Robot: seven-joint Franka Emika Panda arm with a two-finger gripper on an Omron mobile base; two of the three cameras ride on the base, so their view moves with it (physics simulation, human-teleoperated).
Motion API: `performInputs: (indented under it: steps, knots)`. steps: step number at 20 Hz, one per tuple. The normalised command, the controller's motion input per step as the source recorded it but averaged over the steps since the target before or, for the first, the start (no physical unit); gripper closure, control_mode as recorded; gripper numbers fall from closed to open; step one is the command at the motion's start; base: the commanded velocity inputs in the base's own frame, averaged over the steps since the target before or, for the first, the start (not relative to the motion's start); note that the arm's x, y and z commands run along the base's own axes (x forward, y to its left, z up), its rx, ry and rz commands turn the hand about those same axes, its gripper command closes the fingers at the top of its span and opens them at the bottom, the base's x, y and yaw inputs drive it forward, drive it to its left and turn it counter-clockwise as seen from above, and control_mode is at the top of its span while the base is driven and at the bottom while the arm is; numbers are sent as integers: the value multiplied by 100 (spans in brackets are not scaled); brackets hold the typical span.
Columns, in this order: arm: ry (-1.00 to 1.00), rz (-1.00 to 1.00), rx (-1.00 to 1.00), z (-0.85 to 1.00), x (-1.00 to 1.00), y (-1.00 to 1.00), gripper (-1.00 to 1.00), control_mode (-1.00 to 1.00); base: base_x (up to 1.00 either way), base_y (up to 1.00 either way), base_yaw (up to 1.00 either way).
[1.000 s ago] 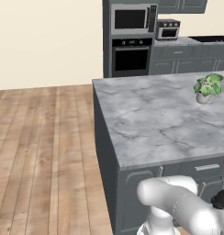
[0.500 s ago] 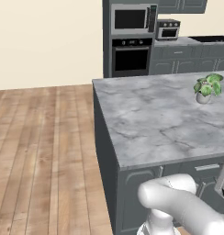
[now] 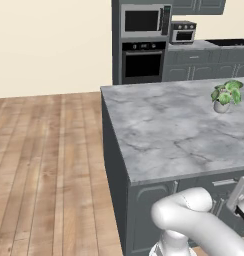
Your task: Take the pizza cutter from the drawer on the right and place it on the dining counter for cutting.
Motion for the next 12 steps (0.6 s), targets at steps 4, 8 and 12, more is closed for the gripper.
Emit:
performInputs:
  steps: [4,8,12]
  knots:
    - [-5,0,0,-31,26,-3,-100,-100,0,0,0]
    - [0,0,0,-22,29,-15,-100,-100,0,0,0]
    - [0,0,0,-28,26,-24,-100,-100,0,0,0]
